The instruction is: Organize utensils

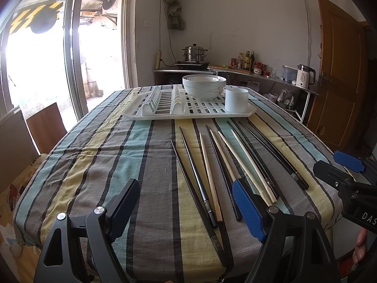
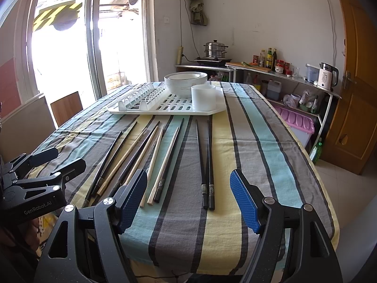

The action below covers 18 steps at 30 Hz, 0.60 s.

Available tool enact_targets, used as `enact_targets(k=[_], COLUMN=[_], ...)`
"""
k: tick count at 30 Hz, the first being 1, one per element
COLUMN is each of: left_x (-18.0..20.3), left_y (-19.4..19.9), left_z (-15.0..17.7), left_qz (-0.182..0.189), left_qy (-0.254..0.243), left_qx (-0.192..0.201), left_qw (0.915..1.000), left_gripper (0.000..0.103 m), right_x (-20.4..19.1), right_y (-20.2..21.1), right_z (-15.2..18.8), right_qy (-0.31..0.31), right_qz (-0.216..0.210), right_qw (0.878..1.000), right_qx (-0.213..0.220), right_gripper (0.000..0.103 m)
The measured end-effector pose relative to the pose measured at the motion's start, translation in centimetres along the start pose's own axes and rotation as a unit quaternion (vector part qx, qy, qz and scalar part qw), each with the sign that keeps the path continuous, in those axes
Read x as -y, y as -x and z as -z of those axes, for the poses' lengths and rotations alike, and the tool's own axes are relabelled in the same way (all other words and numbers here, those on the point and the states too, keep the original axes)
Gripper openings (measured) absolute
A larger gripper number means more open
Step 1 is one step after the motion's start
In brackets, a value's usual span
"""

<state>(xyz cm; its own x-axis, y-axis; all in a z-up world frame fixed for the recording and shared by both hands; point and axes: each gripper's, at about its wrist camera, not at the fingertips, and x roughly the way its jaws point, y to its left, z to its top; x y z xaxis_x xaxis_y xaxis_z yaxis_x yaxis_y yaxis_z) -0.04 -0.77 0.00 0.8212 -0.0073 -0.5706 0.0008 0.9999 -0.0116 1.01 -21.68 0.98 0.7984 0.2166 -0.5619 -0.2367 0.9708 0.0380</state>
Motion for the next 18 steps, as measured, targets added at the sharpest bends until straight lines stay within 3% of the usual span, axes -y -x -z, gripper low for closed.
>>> enact_targets(k=[18], left_x=[-0.19], left_y=[-0.43], left_z=[0.02], left_qz=[-0.002], left_qy=[-0.001], left_qx=[-0.009], left_qw=[1.0], left_gripper=[0.081], right_x=[0.03], right_y=[-0.02], right_z=[0.05], right_qy=[0.0], right_qz=[-0.001], right_qw=[1.0], right_qx=[0.0], right_gripper=[0.073])
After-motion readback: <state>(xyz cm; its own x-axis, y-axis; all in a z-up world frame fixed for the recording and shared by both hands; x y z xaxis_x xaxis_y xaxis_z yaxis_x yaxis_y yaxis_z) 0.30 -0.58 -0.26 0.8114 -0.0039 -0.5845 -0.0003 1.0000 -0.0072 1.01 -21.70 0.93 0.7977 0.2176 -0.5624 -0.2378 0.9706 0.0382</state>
